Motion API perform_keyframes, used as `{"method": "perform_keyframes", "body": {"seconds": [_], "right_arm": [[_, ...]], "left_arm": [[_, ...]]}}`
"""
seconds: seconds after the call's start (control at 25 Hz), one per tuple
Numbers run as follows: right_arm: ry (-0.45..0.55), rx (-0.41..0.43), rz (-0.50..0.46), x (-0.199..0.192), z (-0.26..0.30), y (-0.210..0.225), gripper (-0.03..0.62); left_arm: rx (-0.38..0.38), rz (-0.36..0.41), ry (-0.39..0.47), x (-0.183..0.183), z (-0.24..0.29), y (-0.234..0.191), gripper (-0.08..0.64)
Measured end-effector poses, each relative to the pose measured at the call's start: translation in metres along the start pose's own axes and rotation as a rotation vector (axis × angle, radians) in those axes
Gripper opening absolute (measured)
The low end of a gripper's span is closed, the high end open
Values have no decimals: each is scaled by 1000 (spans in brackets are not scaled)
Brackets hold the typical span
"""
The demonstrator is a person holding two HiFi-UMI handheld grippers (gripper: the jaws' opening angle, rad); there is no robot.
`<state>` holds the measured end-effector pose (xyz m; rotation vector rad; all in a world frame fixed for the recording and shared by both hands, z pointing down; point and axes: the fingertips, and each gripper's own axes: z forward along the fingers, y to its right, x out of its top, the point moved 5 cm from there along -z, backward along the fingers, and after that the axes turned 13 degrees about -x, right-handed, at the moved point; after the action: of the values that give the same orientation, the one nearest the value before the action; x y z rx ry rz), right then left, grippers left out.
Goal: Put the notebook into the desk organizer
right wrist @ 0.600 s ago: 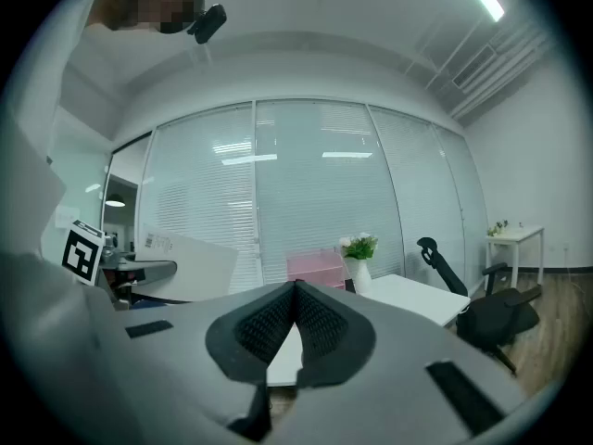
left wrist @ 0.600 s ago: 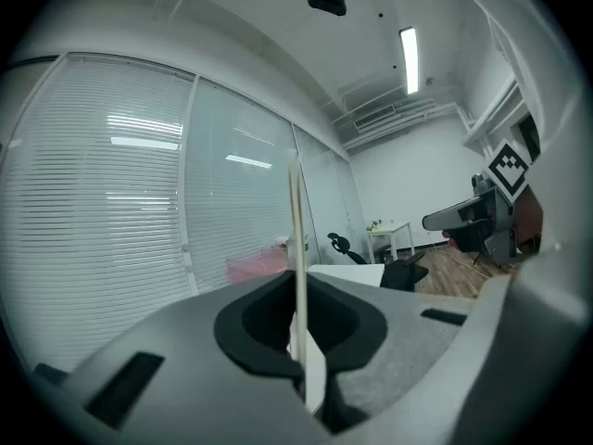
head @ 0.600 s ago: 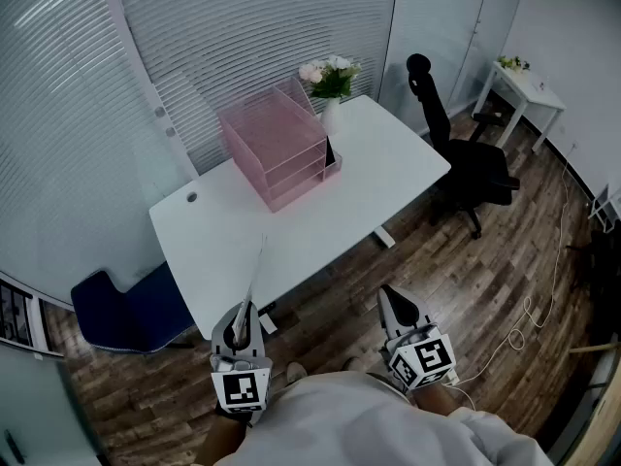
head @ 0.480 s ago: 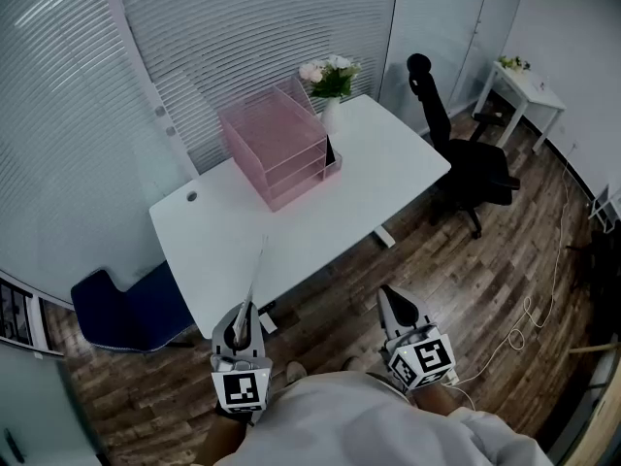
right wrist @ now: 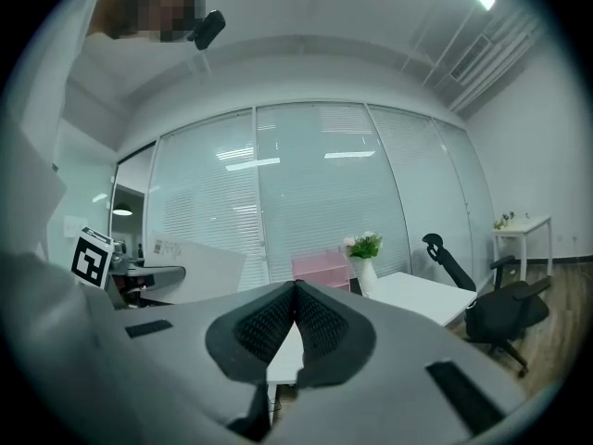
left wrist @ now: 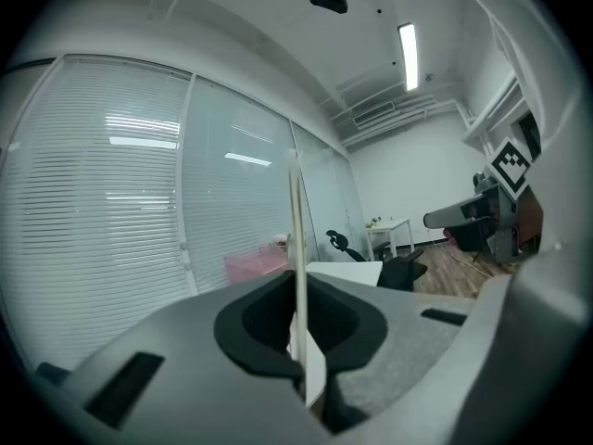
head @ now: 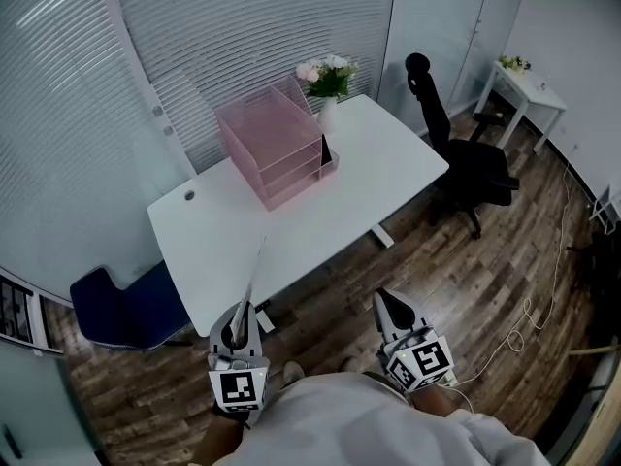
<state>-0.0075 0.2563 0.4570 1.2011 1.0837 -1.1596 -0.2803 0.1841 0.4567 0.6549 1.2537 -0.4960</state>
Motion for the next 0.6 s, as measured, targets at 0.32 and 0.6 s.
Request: {"method": "perform_keyframes", "body": {"seconds": [0.32, 0.6], "right_arm": [[-43, 32, -9, -9, -14, 37, 14], [-114, 89, -7, -33, -5, 54, 14]], "left_arm": [[42, -7, 1, 9, 13, 33, 15], [84, -38, -9, 2, 20, 50, 15]]}}
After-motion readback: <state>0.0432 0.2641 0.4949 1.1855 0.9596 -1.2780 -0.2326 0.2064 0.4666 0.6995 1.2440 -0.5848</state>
